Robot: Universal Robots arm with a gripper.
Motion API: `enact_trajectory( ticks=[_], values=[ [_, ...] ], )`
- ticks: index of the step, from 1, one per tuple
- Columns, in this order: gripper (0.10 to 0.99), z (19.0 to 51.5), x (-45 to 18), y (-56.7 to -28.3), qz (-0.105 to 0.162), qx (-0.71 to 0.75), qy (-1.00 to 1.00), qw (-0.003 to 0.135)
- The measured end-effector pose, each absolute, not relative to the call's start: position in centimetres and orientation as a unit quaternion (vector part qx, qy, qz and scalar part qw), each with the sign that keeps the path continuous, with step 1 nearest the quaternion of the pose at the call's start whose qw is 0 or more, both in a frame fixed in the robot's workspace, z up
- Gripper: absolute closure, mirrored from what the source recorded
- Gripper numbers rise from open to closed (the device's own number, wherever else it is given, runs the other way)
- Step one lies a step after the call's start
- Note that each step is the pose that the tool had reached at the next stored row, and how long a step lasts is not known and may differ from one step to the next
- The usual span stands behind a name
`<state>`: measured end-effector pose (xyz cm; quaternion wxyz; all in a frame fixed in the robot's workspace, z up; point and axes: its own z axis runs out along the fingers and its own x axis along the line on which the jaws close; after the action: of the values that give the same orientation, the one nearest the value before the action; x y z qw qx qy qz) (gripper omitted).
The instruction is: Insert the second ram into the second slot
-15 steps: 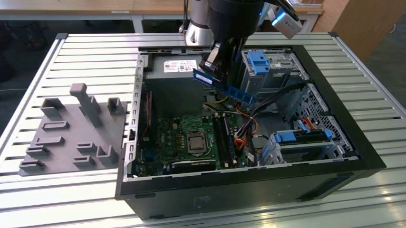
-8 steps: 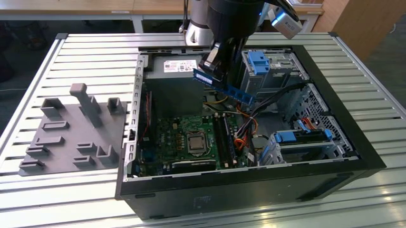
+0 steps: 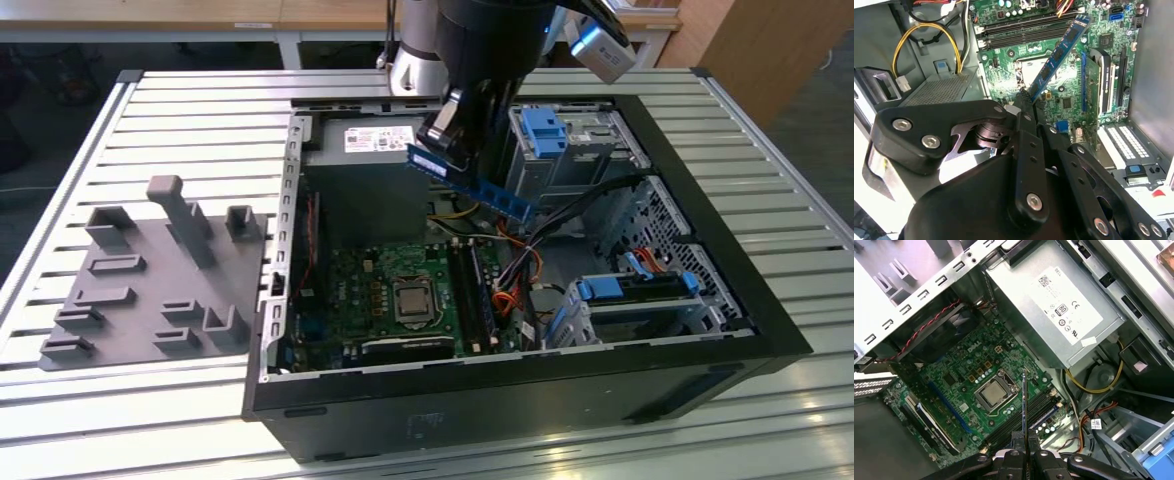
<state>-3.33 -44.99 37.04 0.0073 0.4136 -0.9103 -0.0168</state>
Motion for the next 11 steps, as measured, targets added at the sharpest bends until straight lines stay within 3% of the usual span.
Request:
enact_trajectory(
  ticks=[11],
  values=[
    [0.949,37.04,-3.33,-44.99,-0.017,0.394,-0.919,0.007]
  ],
)
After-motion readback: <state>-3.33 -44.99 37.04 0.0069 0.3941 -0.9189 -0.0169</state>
